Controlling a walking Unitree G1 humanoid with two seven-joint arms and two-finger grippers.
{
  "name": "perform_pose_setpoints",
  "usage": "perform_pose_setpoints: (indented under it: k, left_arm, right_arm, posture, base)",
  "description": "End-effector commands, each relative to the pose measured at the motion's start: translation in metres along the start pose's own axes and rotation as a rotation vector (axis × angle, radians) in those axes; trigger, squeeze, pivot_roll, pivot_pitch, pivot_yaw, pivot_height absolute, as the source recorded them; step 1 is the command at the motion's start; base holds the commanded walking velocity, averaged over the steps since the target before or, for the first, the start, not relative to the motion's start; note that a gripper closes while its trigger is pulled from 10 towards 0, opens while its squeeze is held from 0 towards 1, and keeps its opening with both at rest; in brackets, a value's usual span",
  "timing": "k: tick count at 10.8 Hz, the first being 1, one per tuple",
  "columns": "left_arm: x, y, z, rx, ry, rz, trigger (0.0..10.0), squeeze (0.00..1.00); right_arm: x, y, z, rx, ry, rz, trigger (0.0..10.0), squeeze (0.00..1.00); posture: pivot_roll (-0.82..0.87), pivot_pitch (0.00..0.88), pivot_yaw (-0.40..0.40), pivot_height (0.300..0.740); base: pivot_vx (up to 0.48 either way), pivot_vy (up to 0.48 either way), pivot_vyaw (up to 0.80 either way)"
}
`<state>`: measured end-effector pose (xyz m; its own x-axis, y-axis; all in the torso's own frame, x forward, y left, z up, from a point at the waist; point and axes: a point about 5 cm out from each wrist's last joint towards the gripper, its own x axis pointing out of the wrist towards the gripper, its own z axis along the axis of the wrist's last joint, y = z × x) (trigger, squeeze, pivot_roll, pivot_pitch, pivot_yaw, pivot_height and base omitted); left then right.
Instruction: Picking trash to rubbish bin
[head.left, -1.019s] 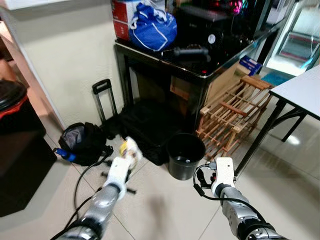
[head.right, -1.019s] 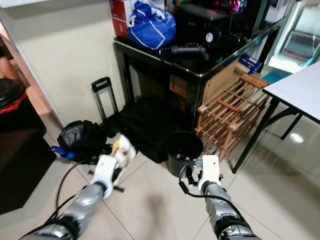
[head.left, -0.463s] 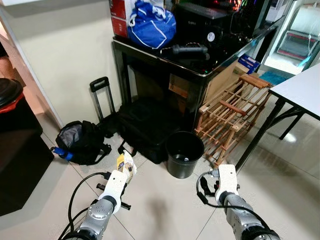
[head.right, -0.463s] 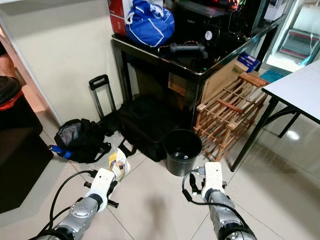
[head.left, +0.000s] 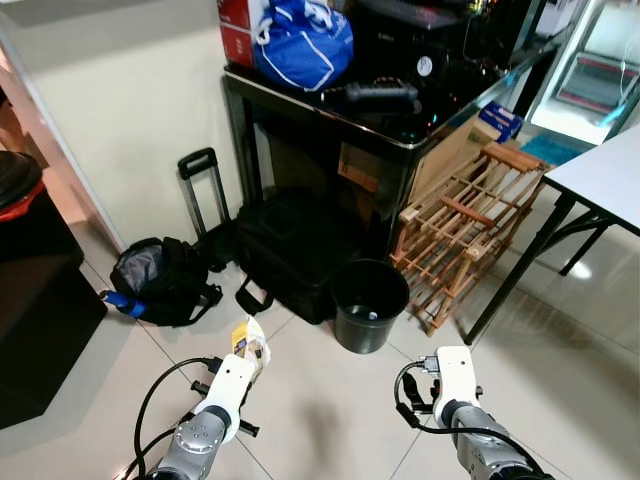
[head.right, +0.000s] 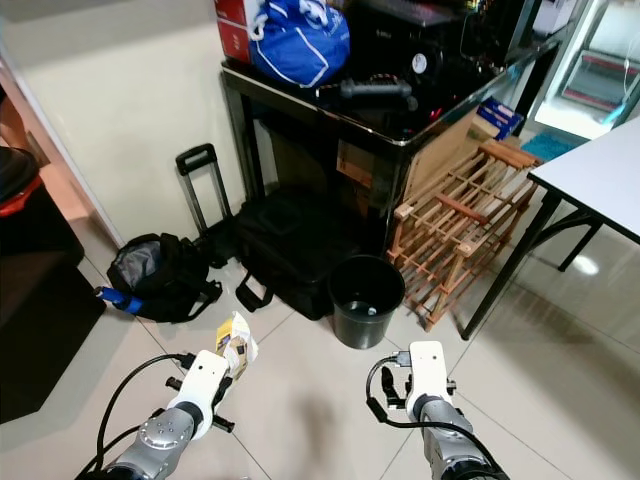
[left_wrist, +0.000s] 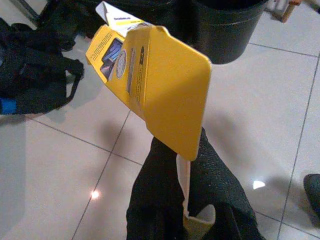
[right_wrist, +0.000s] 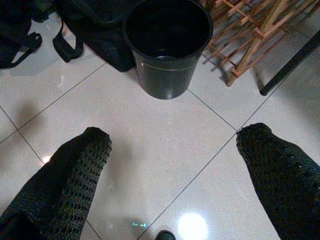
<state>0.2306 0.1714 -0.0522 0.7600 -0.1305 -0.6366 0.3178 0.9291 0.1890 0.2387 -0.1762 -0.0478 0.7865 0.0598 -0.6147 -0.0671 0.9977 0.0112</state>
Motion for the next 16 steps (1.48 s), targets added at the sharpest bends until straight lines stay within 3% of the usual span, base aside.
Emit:
perform_pose_setpoints:
  k: [1,4,6,9,11,12,13,14,15,16]
  left_arm:
    - [-0.002,0.002,-0.007,0.007,0.032,0.012,10.0,0.00]
    - [-0.008,0.001,-0.025,0.008,0.097,0.013,10.0,0.00]
    - [-0.013,0.001,-0.036,0.014,0.141,0.012,10.0,0.00]
    - [-0.012,0.003,-0.033,0.075,0.124,-0.009,10.0,0.00]
    - [-0.010,-0.006,-0.028,0.124,0.094,-0.053,10.0,0.00]
    - [-0.013,-0.009,-0.032,0.225,0.093,-0.109,10.0,0.00]
    - [-0.015,0.002,-0.036,0.338,0.112,-0.114,10.0,0.00]
    - [-0.018,0.010,-0.041,0.501,0.147,-0.119,10.0,0.00]
    - [-0.021,0.015,-0.047,0.671,0.178,-0.148,10.0,0.00]
    - [-0.021,0.027,-0.045,0.628,0.201,-0.079,10.0,0.00]
  right_arm:
    - [-0.002,-0.001,-0.007,-0.003,0.031,0.001,10.0,0.00]
    - [-0.010,-0.005,-0.030,-0.023,0.113,-0.012,10.0,0.00]
    - [-0.012,-0.006,-0.033,-0.019,0.123,-0.020,10.0,0.00]
    - [-0.010,-0.006,-0.027,-0.011,0.096,-0.014,10.0,0.00]
    - [-0.009,-0.007,-0.023,-0.037,0.079,0.006,10.0,0.00]
    - [-0.009,-0.005,-0.023,-0.144,0.088,0.049,10.0,0.00]
    - [-0.012,-0.002,-0.029,-0.385,0.119,0.139,10.0,0.00]
    - [-0.015,-0.002,-0.036,-0.560,0.149,0.197,10.0,0.00]
    - [-0.017,-0.002,-0.039,-0.660,0.158,0.237,10.0,0.00]
    - [-0.016,-0.008,-0.037,-0.615,0.169,0.196,10.0,0.00]
  posture:
    - [0.00,0.000,0.023,0.740]
    - [0.00,0.000,0.025,0.740]
    - [0.00,0.000,0.027,0.740]
    - [0.00,0.000,0.025,0.740]
    - [0.00,0.000,0.018,0.740]
    - [0.00,0.000,0.023,0.740]
    - [0.00,0.000,0.025,0.740]
    - [0.01,0.000,0.023,0.740]
    - [0.01,0.007,0.027,0.740]
    - [0.01,0.014,0.027,0.740]
  base:
    - [0.000,0.000,0.00]
    - [0.000,0.000,0.00]
    - [0.000,0.000,0.00]
    - [0.000,0.000,0.00]
    - [0.000,0.000,0.00]
    - [0.000,0.000,0.00]
    - [0.000,0.000,0.00]
    - [0.000,0.000,0.00]
    - [0.000,0.000,0.00]
    - [0.000,0.000,0.00]
